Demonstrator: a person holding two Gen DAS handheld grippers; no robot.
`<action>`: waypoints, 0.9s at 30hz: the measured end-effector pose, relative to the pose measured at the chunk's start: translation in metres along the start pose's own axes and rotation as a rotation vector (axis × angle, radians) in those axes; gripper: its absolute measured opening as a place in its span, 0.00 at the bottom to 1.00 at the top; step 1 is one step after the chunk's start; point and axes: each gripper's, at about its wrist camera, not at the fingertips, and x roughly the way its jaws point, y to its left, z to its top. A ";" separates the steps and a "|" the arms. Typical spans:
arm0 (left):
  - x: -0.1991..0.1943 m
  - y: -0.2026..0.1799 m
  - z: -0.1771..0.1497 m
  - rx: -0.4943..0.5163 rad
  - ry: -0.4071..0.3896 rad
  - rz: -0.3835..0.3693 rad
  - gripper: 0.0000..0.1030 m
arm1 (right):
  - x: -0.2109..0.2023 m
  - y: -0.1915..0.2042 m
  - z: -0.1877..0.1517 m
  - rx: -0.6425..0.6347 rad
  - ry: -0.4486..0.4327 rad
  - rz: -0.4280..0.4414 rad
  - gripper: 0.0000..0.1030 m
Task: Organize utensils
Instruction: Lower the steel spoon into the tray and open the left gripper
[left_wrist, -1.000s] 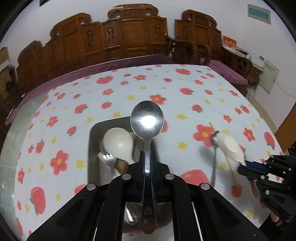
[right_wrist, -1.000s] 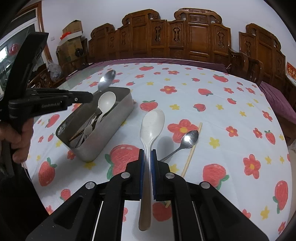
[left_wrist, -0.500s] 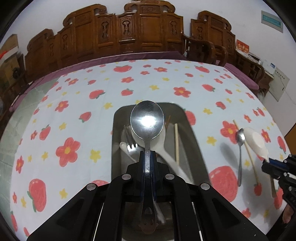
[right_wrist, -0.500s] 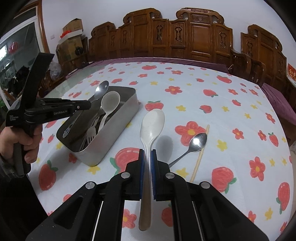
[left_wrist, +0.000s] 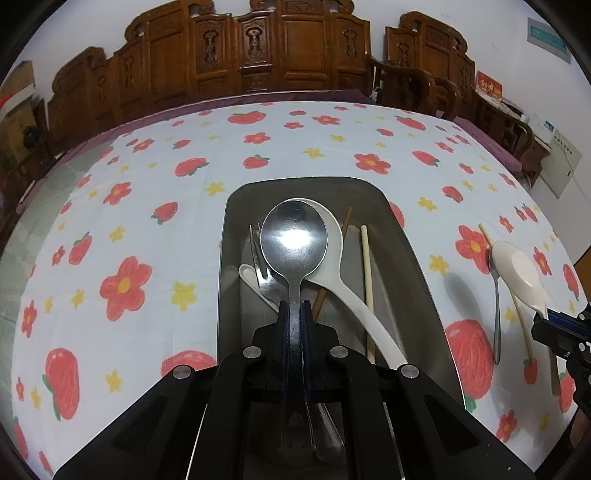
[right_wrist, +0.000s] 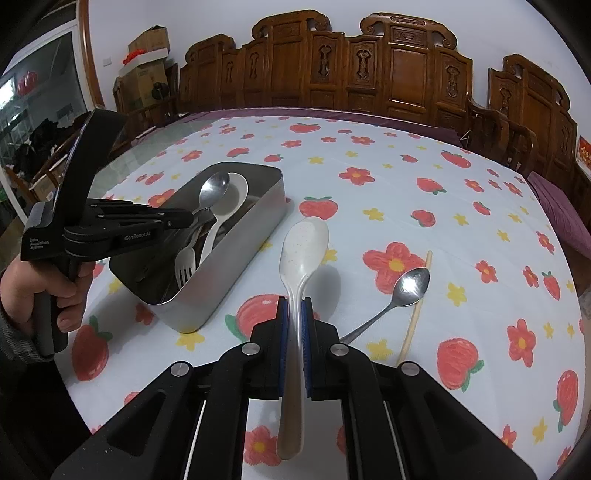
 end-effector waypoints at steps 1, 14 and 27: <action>0.000 0.000 -0.001 -0.001 0.003 -0.001 0.05 | 0.000 0.001 0.000 -0.001 0.000 0.000 0.08; -0.024 0.004 0.006 0.000 -0.052 -0.003 0.18 | -0.002 0.017 0.012 -0.031 0.005 -0.005 0.08; -0.069 0.047 0.014 -0.028 -0.143 0.020 0.50 | 0.010 0.055 0.042 -0.057 -0.007 0.034 0.08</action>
